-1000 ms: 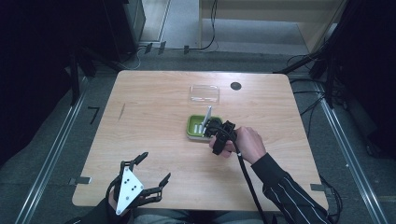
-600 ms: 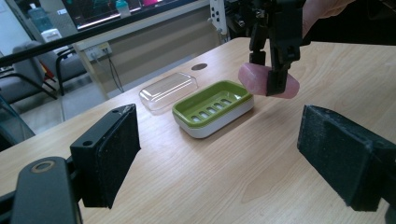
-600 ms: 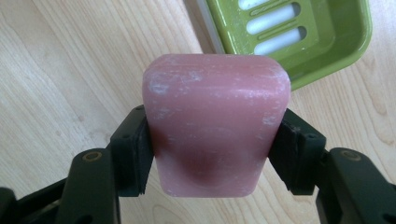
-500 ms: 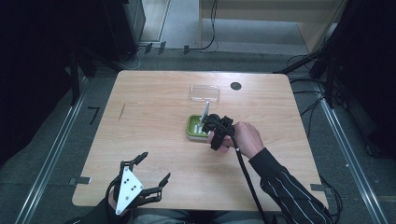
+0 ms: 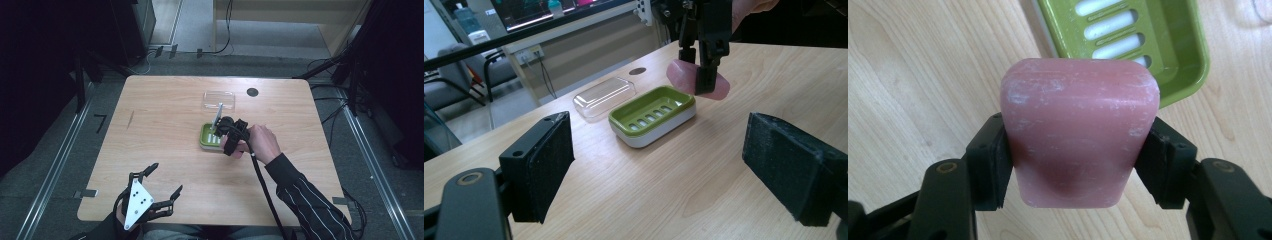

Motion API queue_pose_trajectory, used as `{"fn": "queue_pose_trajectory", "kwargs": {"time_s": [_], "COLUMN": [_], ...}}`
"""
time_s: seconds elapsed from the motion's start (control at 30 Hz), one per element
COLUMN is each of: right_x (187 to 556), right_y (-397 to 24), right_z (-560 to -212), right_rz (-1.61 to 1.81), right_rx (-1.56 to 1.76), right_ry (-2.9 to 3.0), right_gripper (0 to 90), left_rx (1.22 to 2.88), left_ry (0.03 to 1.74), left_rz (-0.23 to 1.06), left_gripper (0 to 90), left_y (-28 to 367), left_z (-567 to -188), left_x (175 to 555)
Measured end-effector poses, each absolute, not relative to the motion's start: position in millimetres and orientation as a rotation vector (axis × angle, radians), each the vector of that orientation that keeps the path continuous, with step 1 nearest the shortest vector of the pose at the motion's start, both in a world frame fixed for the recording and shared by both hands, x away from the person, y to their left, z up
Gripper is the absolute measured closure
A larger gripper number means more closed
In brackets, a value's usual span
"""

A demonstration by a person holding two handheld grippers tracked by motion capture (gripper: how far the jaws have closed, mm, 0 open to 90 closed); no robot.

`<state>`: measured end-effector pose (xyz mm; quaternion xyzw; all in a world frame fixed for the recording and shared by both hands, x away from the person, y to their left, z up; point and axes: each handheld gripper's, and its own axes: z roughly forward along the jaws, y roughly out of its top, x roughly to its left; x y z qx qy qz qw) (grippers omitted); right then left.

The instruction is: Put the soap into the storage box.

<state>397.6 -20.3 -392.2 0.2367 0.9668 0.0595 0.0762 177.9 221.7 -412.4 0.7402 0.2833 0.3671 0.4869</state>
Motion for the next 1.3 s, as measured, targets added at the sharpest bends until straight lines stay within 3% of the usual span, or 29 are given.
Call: {"fn": "queue_pose_trajectory", "kwargs": {"time_s": [1.3], "right_x": [422], "right_y": [-10], "right_z": [-381], "right_rz": [0.248], "right_rx": [0.643], "right_ry": [2.848], "right_gripper": [39.0], "left_rx": [1.797], "left_ry": [0.694], "left_rz": [0.893], "left_gripper": [13.6], "left_y": [222], "left_z": [-413], "left_x": [178]}}
